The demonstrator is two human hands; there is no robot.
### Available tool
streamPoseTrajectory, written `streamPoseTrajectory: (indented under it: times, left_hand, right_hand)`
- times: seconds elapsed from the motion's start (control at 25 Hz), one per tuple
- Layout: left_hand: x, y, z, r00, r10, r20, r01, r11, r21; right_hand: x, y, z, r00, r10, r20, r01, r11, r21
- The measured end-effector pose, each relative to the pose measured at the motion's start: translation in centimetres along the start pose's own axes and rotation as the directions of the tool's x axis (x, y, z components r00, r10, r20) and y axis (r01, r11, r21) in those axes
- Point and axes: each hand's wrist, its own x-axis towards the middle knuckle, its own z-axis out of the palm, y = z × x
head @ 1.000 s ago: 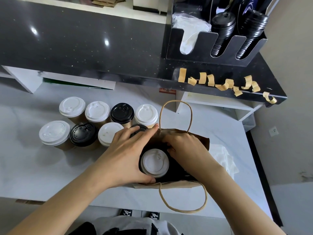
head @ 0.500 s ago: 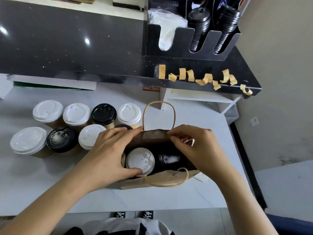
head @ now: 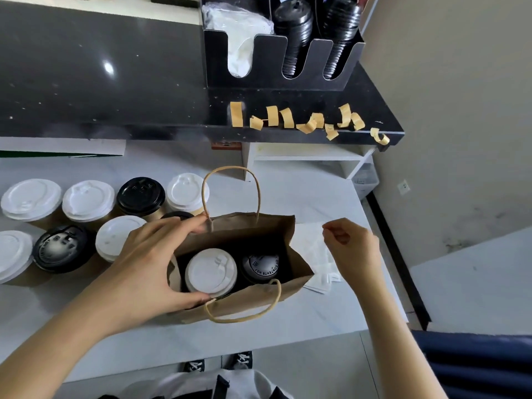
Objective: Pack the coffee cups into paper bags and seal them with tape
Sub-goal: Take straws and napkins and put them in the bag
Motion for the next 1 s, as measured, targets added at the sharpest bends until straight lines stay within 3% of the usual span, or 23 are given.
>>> streamPoseTrajectory:
  times: [0.12,0.44,0.76,1.0]
  left_hand:
    - [0.0,-0.3,0.0,1.0,0.013,0.0,-0.013,1.0,-0.002]
    - [0.0,-0.6,-0.1,0.999,0.04,0.005,-0.04,0.999,-0.007]
    - [0.2,-0.8,0.0,0.998,0.061,0.0,-0.061,0.998,-0.003]
    - [0.2,-0.9,0.1,0.998,0.061,0.004,-0.061,0.998,0.006]
  right_hand:
    - [-0.7,2.9,2.6,0.997,0.069,0.046,-0.065,0.994,-0.092]
    - [-3.8,5.2,6.5,0.963,0.141,0.228,-0.021,0.887,-0.462]
    - [-3.1,6.6,6.2,0.989,0.05,0.138,0.018,0.892,-0.452]
    - [-4.0,6.4,6.9,0.972,-0.007,0.233,0.13,0.847,-0.515]
